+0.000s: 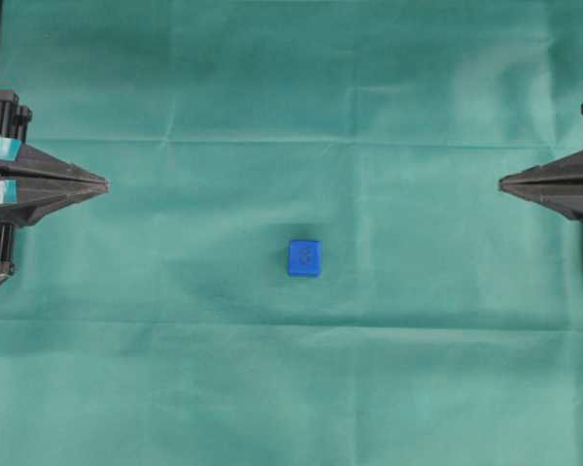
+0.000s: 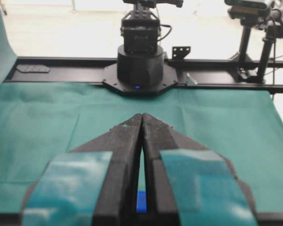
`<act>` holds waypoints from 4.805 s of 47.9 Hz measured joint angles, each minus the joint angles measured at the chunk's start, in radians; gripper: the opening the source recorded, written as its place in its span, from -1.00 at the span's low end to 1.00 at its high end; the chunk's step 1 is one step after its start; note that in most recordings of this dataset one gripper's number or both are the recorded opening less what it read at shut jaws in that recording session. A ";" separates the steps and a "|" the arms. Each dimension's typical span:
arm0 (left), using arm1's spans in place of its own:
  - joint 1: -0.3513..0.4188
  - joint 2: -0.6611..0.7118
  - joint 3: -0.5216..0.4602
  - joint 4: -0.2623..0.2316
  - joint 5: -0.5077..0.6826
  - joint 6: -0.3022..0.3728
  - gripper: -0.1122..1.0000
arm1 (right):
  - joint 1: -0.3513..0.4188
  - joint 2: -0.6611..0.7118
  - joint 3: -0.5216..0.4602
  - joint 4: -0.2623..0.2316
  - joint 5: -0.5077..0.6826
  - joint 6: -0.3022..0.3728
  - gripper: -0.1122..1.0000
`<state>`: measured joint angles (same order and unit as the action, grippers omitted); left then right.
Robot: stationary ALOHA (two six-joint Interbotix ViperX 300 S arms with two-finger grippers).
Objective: Handover the blue block to the right arm after grasping it with the left arm, then place it in the designated position.
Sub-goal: 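Move the open left gripper toward the blue cube, then position the left gripper over the blue cube and lower, then close the left gripper on the blue cube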
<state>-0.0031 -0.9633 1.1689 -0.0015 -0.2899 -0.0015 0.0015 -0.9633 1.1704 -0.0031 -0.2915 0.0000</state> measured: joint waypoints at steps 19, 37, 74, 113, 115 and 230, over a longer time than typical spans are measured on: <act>0.000 0.005 -0.005 0.000 0.035 0.003 -0.77 | 0.000 0.017 -0.008 0.002 0.074 0.003 -0.80; 0.000 0.006 -0.012 0.000 0.037 0.006 0.52 | -0.006 0.017 -0.011 0.002 0.074 0.018 0.12; 0.000 0.021 -0.048 0.000 0.040 0.008 1.00 | -0.021 0.021 -0.018 0.002 0.063 0.021 0.89; 0.000 0.603 -0.423 0.003 -0.014 0.011 1.00 | -0.035 0.028 -0.018 0.000 0.063 0.017 0.89; 0.000 0.623 -0.443 0.003 -0.002 0.011 1.00 | -0.035 0.029 -0.018 0.000 0.063 0.017 0.89; -0.023 0.953 -0.973 0.005 1.005 0.012 1.00 | -0.038 0.040 -0.018 0.000 0.077 0.020 0.89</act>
<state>-0.0261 -0.0107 0.1963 0.0031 0.7148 0.0107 -0.0368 -0.9235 1.1520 -0.0031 -0.2148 0.0199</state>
